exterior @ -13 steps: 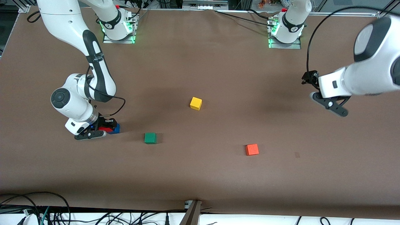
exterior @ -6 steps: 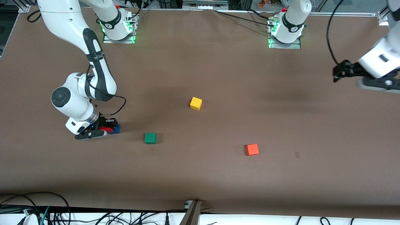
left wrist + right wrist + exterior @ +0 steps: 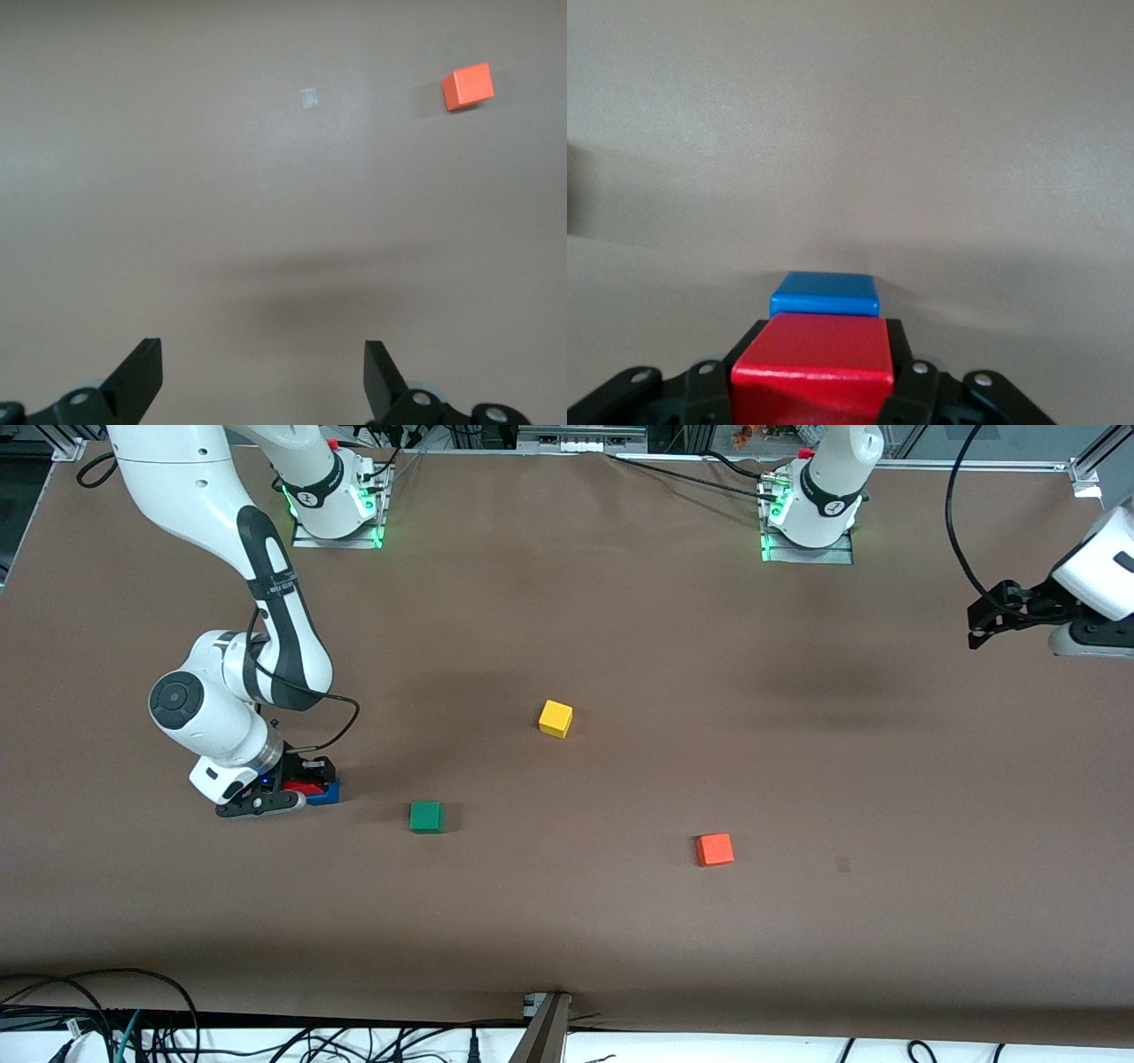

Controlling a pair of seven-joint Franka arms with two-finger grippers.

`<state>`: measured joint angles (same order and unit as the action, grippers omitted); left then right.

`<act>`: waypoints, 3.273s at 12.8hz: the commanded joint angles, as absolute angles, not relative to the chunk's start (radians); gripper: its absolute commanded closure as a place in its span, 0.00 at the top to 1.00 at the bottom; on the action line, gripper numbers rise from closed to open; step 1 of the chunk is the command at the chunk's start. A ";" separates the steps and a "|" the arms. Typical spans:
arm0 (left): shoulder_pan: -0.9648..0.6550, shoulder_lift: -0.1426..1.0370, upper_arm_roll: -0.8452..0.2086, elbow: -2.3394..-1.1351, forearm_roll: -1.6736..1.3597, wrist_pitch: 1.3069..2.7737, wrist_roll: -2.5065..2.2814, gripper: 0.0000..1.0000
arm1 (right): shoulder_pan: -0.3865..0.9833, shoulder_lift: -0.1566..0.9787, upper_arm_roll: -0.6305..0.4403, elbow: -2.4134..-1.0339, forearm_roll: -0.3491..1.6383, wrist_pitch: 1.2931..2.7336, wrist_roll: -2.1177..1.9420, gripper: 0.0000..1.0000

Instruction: Pass red block to right arm, stack on blue

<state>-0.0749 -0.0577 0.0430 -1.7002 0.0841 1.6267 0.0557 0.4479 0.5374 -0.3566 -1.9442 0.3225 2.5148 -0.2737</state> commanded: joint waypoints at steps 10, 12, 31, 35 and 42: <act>0.012 0.037 -0.043 -1.573 0.060 1.559 0.015 1.00 | 0.453 0.503 -0.354 -1.959 0.310 2.523 -0.259 0.99; 0.009 0.041 -0.046 -1.563 0.058 1.552 -0.032 1.00 | 0.453 0.502 -0.357 -1.947 0.311 2.523 -0.273 0.99; -0.006 0.043 -0.049 -1.557 0.060 1.523 -0.011 1.00 | 0.267 0.215 -0.263 -1.479 0.062 1.505 -0.261 1.00; -0.006 0.043 -0.049 -1.557 0.061 1.522 -0.014 1.00 | 0.189 0.060 -0.198 -1.526 -0.015 1.486 -0.264 1.00; -0.008 0.043 -0.049 -1.548 0.063 1.508 -0.015 1.00 | 0.164 -0.020 -0.193 -1.540 -0.058 1.370 -0.259 1.00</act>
